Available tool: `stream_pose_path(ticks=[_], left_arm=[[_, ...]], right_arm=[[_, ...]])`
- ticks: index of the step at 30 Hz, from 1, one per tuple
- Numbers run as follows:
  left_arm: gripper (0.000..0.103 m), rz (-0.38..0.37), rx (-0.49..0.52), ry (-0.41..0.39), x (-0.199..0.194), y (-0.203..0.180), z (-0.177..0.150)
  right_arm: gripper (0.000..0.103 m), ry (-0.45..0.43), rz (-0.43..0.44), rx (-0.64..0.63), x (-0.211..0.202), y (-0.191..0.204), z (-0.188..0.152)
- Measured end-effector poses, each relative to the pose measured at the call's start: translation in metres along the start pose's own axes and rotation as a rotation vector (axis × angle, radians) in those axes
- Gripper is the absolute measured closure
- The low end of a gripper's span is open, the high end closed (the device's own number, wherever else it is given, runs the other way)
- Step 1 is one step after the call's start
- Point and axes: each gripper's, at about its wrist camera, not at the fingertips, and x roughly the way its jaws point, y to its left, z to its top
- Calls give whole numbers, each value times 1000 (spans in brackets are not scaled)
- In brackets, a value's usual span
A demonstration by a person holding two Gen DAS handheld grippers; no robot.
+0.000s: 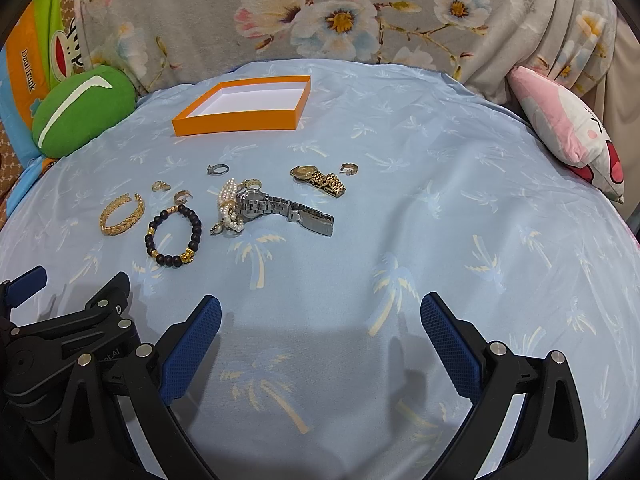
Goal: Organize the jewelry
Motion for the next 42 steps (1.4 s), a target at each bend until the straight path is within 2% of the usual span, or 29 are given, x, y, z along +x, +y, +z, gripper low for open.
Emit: stream_pose_path(ticks=[15,22,28,31,34,37,42], left_arm=[[5,-12,-4,3,3,-4,2],[5,-38,-23,-18,-2,0,3],[5,-34,-5,-13,2,13,7],[5,-57,-20,4,8,28,12],[5,-77,-51,26,16,46,19],[5,-101,-87,37,23,59,25],[5,-121,-56,31,30,59,31]], right_arm=[[5,9,10,4,1,0,1],[5,33,80,16,7,-3,1],[6,-42,75,-92,4,-4,16],[14,-67,103,-159,10,-7,29],[25,-55,155,-201,23,-12,42],[32,-35,202,-241,39,-12,52],[43,18,267,-337,66,-5,63]])
